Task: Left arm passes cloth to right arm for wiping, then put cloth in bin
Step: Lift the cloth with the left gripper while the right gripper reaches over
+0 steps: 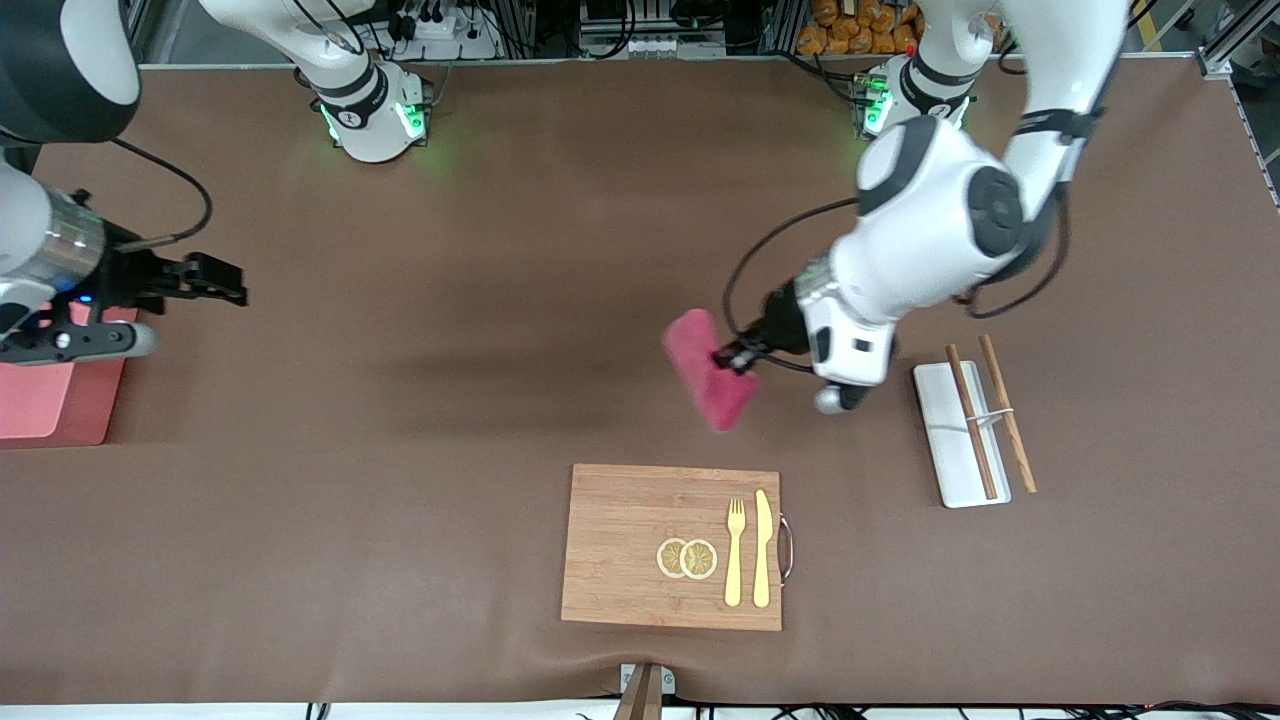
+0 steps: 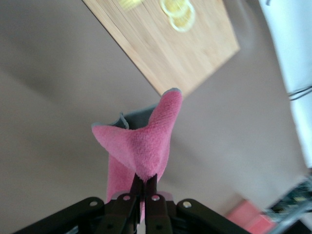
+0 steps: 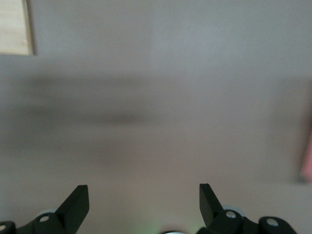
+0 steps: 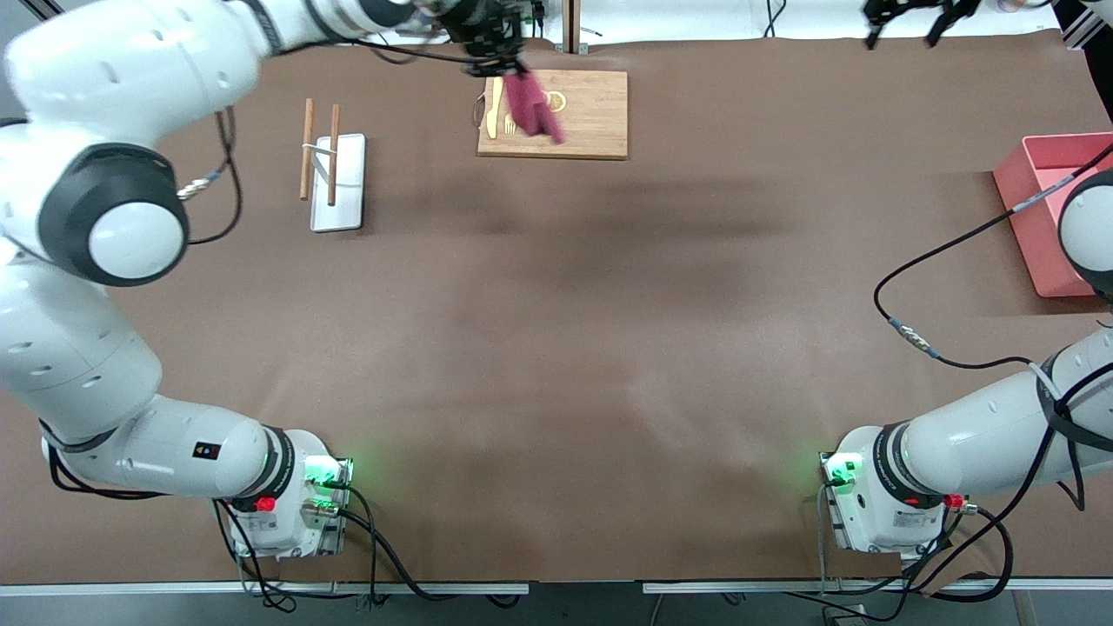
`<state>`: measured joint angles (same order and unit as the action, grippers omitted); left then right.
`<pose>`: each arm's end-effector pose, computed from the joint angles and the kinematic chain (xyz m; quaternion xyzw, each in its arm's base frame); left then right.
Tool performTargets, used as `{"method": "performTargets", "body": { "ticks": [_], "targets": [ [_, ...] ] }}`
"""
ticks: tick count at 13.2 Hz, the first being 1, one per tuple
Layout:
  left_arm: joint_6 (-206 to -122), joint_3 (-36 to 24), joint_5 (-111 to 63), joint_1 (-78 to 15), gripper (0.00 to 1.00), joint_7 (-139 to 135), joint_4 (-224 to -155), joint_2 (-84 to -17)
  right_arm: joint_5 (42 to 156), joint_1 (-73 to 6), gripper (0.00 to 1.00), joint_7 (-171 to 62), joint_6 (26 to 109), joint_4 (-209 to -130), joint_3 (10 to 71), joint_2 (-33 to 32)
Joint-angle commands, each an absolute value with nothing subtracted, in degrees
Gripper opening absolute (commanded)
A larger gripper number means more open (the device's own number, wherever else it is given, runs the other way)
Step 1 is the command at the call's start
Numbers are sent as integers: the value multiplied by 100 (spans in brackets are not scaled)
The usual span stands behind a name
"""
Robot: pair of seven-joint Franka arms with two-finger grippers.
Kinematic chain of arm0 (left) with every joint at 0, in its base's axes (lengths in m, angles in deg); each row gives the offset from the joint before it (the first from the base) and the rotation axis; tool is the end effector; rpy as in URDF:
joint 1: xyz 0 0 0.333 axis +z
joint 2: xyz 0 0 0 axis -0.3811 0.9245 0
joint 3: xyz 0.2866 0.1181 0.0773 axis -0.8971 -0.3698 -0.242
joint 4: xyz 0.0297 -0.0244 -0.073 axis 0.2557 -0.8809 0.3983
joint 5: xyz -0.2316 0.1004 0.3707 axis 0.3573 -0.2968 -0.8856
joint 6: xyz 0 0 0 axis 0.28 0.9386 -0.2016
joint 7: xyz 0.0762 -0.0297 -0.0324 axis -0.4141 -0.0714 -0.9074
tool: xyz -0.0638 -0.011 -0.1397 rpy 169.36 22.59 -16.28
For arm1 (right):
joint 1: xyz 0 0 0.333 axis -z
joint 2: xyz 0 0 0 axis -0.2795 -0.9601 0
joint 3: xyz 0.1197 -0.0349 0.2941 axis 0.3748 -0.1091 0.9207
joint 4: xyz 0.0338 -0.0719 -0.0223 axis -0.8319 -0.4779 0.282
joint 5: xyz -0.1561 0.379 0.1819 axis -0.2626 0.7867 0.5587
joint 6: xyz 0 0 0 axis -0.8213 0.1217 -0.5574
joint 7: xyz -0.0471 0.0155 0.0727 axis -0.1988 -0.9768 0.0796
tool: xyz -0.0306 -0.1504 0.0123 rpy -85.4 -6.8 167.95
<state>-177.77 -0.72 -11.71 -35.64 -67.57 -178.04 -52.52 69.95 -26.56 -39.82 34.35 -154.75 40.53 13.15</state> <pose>0.6298 -0.4516 0.4192 0.8662 0.4063 -0.0939 0.2752 0.6318 0.0774 0.5194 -0.9923 0.0390 0.1079 0.0471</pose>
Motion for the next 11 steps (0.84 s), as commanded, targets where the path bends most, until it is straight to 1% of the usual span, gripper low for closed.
{"method": "performTargets", "body": {
  "ticks": [1,4,6,7,10,11],
  "targets": [
    [-18588,-147,-1118,-4207,0,-7890,-17137,-4656,8226,-2740,100,-1954,3167,-15475,4028,1077],
    [-19564,-139,-1066,-4620,0,-8514,-17084,-4542,9188,-2792,100,-222,3122,-15492,4028,866],
    [-20084,-121,-1065,-4884,0,-9260,-16812,-4287,9680,-2915,100,800,3183,-15484,4028,603],
    [-20242,-121,-1065,-4973,0,-9481,-16707,-4173,9978,-2924,100,1161,3288,-15484,4028,454],
    [-20822,-95,-1065,-5158,0,-9606,-16705,-4006,10612,-3090,100,1787,3937,-15484,4028,23],
    [-21076,-95,-1065,-5245,0,-9720,-16697,-3962,10805,-3117,100,1919,4070,-15484,4028,-31]
  ]
}}
